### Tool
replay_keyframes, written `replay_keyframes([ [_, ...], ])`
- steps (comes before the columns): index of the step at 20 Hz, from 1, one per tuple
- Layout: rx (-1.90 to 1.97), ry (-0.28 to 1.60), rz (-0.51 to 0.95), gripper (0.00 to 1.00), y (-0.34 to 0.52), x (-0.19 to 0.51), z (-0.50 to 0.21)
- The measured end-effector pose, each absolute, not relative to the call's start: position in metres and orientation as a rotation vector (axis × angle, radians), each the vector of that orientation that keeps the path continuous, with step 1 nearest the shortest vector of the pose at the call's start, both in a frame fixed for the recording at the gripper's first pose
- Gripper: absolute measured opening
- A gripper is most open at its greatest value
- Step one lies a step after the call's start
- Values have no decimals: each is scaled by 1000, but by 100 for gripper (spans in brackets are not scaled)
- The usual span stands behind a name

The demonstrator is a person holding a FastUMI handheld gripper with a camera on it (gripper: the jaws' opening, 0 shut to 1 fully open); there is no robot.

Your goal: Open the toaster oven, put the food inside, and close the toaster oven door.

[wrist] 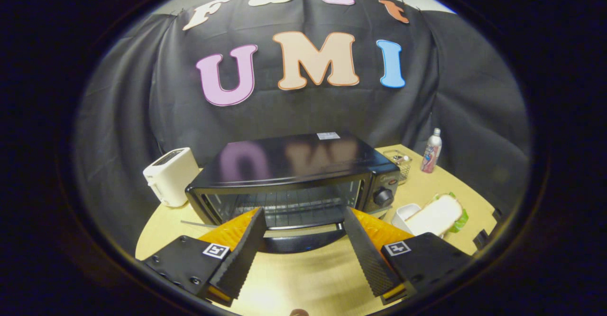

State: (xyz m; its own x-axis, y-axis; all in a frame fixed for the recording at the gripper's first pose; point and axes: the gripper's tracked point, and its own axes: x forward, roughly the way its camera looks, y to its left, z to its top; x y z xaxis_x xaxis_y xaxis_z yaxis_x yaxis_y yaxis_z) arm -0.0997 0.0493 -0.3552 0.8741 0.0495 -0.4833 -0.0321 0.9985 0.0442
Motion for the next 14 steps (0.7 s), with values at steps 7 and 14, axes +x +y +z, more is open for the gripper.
replay_keyframes([
  [7,-39,621,20,100,39,-145,-380],
  [14,-148,755,22,100,36,-174,-433],
])
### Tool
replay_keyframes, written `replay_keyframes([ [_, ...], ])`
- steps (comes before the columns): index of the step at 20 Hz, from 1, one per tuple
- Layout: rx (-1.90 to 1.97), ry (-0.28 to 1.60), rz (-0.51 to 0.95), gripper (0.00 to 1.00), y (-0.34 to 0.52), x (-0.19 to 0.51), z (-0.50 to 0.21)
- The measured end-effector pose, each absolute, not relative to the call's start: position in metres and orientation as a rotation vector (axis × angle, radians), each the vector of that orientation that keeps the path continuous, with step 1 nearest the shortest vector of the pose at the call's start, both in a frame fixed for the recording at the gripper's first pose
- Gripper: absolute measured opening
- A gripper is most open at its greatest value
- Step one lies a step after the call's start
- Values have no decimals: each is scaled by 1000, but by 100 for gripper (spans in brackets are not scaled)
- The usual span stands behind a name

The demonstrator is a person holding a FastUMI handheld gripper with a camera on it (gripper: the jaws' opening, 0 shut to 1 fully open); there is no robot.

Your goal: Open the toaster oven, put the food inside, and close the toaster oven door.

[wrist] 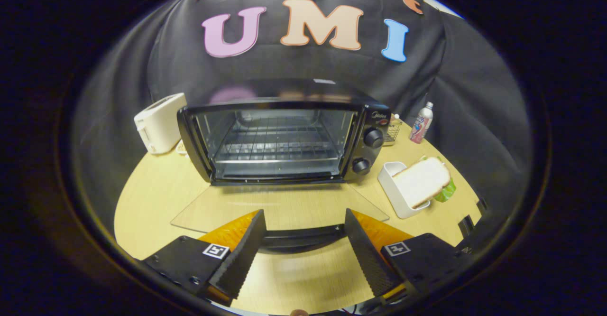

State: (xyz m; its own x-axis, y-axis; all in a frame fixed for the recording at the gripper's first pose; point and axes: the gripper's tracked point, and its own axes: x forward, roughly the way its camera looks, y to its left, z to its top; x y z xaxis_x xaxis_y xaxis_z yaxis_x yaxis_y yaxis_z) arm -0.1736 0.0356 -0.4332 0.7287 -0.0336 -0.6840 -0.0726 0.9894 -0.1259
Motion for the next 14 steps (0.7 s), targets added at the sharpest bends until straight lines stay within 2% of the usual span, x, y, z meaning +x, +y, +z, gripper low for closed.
replay_keyframes([
  [6,-100,842,31,100,37,-177,-484],
  [14,-55,833,15,100,36,-166,-492],
])
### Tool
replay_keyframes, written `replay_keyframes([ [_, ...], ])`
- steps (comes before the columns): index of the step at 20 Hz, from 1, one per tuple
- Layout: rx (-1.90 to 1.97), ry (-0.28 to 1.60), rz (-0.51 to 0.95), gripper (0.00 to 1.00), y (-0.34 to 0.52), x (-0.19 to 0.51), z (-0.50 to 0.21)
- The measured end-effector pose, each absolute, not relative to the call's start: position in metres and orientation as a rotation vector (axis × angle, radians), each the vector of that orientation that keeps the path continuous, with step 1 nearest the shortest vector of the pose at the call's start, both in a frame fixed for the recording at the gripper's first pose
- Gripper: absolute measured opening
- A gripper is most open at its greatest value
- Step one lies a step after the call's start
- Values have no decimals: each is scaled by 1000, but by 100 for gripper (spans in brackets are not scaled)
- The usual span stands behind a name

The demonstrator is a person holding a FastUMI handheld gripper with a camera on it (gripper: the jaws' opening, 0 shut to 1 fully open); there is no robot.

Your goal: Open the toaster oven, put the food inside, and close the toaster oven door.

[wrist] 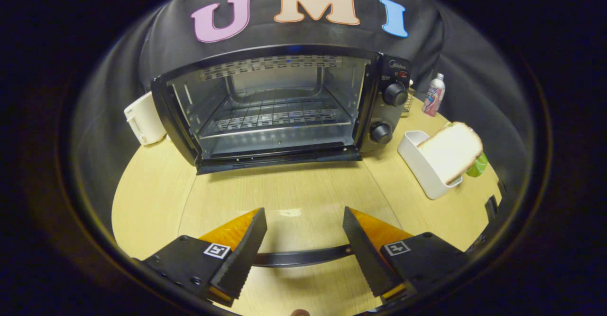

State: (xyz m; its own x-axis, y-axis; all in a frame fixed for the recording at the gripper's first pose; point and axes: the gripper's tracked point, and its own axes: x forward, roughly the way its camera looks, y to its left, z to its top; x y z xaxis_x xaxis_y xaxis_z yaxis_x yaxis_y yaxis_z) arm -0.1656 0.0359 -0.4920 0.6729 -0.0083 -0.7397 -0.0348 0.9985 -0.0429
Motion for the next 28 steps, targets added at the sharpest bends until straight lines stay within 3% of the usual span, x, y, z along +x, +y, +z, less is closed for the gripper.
replay_keyframes([
  [12,-38,702,-52,100,-8,-138,-440],
  [21,43,494,-303,100,-146,-81,-354],
  [28,171,420,-479,100,-244,-74,-338],
])
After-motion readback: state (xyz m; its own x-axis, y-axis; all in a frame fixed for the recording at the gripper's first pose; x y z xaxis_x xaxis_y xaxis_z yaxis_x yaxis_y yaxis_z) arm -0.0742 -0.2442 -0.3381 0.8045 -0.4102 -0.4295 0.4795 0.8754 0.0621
